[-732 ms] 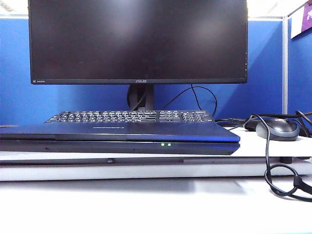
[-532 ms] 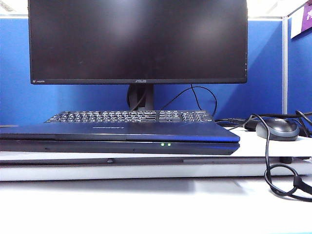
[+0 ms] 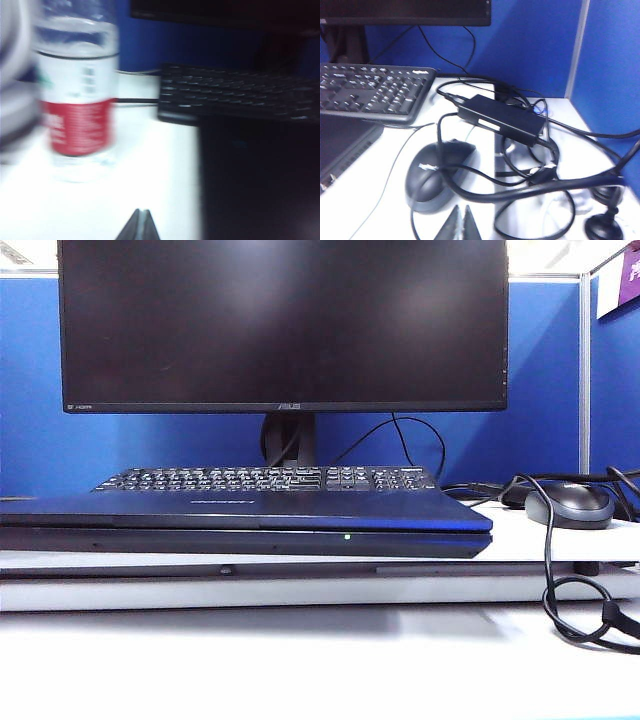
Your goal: Open the lid of the black laptop.
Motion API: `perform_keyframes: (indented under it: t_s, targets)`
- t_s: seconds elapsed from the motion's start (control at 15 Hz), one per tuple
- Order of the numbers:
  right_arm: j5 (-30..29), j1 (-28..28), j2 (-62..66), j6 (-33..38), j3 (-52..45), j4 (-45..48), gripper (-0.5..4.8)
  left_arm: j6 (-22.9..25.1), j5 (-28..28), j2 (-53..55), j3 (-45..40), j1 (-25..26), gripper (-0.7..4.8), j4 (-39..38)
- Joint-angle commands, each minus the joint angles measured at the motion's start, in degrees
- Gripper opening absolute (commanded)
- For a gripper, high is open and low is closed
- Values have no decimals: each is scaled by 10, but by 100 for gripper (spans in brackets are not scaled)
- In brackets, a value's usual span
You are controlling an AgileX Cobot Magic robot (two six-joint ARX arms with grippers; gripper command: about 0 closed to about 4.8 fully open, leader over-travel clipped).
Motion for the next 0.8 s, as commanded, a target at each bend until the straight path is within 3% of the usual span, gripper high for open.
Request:
perform_keyframes:
  t_s: [0.07, 0.27, 0.4, 0.53, 0.8]
  targets:
    - [-67, 0, -1, 123, -1, 51, -1, -142, 121, -1, 0, 0, -3, 56]
    - [-167, 1, -1, 288, -1, 123, -1, -328, 154, -1, 0, 0, -3, 109]
    - [-239, 1, -1, 395, -1, 178, -1, -342, 276, -1, 0, 0, -3, 169]
    - [-392, 15, -1, 443, 10, 257, 0, -389, 346, -1, 1, -1, -2, 175]
    - [-380, 77, 10, 469, 108, 250, -1, -405, 407, -1, 1, -1, -3, 176]
